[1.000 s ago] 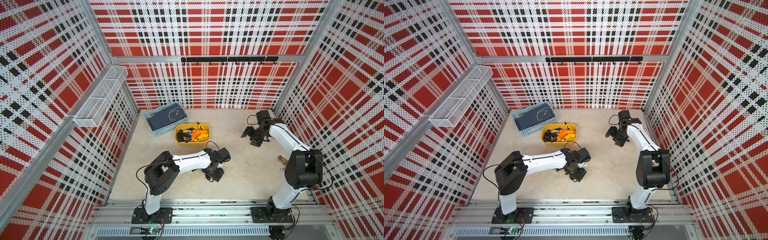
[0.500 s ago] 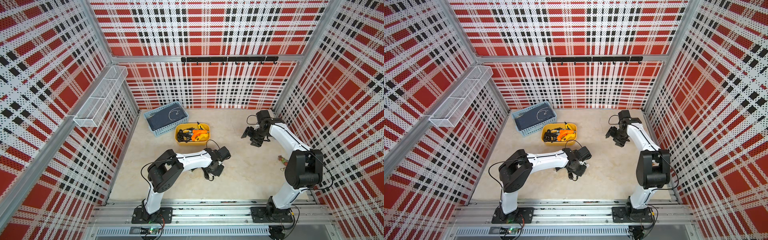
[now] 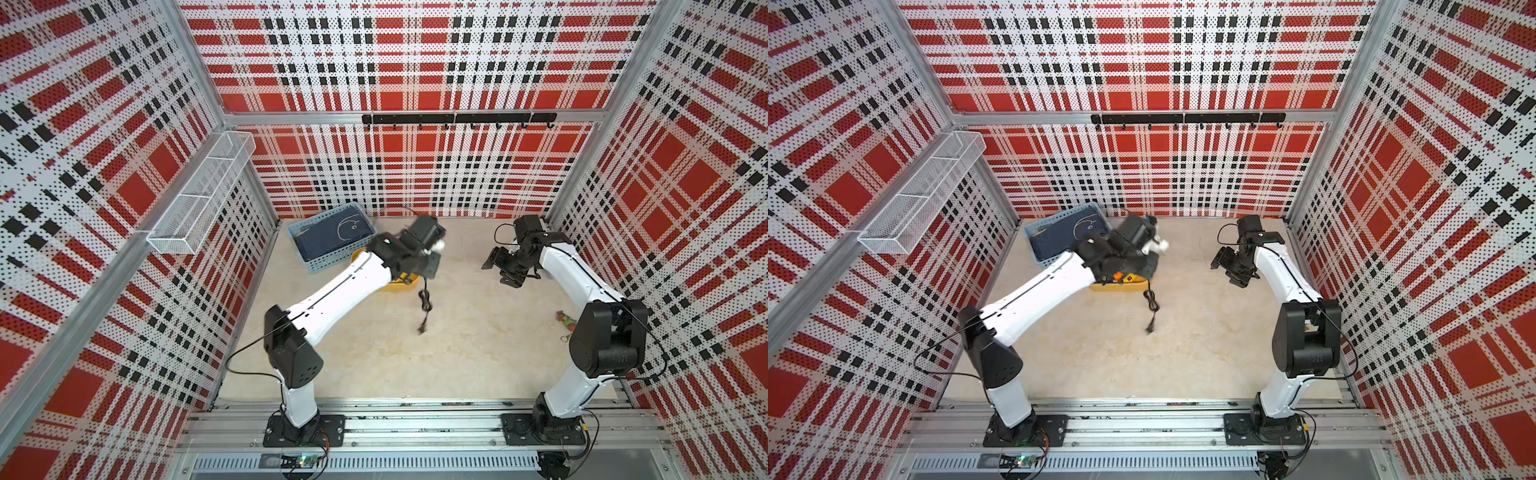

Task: Put the hot melt glue gun into the storage box
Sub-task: Place the hot melt adhesive gun in the storage box.

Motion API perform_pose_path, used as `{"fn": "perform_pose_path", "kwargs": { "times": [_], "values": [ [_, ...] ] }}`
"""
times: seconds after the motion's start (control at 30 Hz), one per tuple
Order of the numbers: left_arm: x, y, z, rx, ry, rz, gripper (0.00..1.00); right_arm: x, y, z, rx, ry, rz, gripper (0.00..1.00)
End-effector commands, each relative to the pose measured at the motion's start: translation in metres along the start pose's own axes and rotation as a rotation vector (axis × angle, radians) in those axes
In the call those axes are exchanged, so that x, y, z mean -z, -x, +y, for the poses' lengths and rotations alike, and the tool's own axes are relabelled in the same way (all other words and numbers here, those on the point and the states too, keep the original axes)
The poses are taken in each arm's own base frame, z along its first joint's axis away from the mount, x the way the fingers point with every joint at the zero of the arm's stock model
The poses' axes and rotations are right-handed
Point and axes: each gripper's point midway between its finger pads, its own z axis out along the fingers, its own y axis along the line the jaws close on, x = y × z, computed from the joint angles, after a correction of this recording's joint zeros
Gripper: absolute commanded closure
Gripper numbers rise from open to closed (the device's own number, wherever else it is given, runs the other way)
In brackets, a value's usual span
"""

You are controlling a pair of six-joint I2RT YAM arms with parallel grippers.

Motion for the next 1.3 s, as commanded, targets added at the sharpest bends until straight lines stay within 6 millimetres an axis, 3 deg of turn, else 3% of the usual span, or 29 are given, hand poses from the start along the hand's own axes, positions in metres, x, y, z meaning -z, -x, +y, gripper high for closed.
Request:
{"fn": "perform_pose_path", "kwargs": {
  "times": [0.0,0.1,0.2,0.33,0.5,0.83,1.27],
  "values": [
    [0.05,0.049,0.06,0.025,0.158,-0.125,0.94,-0.005,0.004,0.004,-0.009,0.015,-0.003,0.23],
    [0.07,0.092,0.096,0.091,0.223,-0.251,0.97,-0.005,0.004,0.004,-0.011,0.017,-0.007,0.23],
    [0.078,0.118,0.123,0.128,0.276,-0.342,0.97,-0.006,0.003,0.004,-0.014,0.02,-0.006,0.23],
    [0.068,0.131,0.144,0.134,0.309,-0.386,0.97,-0.005,0.004,0.005,-0.015,0.024,-0.011,0.23],
    [0.048,0.137,0.153,0.152,0.3,-0.386,0.97,-0.005,0.007,0.008,-0.016,0.03,-0.013,0.23],
    [0.011,0.114,0.151,0.146,0.306,-0.327,0.99,-0.009,0.011,0.011,-0.025,0.036,-0.013,0.23],
    [-0.061,0.041,0.162,0.114,0.335,-0.147,0.99,-0.011,0.015,0.012,-0.032,0.033,-0.019,0.23]
  ]
}}
